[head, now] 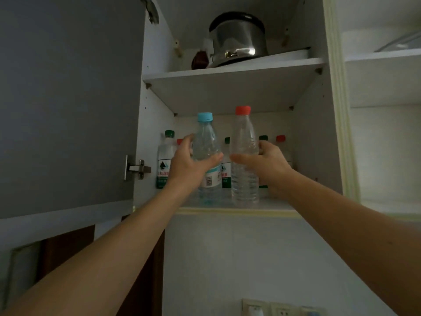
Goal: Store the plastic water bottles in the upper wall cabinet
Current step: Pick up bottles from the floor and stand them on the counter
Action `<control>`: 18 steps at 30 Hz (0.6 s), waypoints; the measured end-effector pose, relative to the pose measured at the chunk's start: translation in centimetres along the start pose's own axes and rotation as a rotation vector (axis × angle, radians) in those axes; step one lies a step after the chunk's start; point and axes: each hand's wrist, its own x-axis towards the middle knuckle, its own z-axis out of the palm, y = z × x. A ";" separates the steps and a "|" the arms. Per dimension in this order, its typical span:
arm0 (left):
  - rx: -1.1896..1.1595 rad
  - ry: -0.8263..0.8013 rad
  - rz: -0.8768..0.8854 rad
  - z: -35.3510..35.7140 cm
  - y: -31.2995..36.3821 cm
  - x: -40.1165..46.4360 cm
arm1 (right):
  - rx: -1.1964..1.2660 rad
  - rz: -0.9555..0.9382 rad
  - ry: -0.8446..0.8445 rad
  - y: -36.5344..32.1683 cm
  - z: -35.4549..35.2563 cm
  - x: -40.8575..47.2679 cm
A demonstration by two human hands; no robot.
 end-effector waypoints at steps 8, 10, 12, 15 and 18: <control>-0.061 -0.192 -0.210 0.6 -3.5 5.3 | -0.068 0.116 -0.094 2.9 -0.2 4.0; -0.069 -0.208 -0.241 1.3 -4.4 6.0 | -0.092 0.112 -0.109 3.2 0.1 4.4; -0.081 -0.225 -0.258 2.1 -4.9 6.4 | -0.101 0.144 -0.118 3.5 0.5 4.8; -0.067 -0.212 -0.258 3.2 -5.4 6.8 | -0.104 0.190 -0.117 3.7 0.9 5.3; -0.071 -0.193 -0.266 3.6 -5.8 7.1 | -0.097 0.201 -0.119 3.6 1.3 5.4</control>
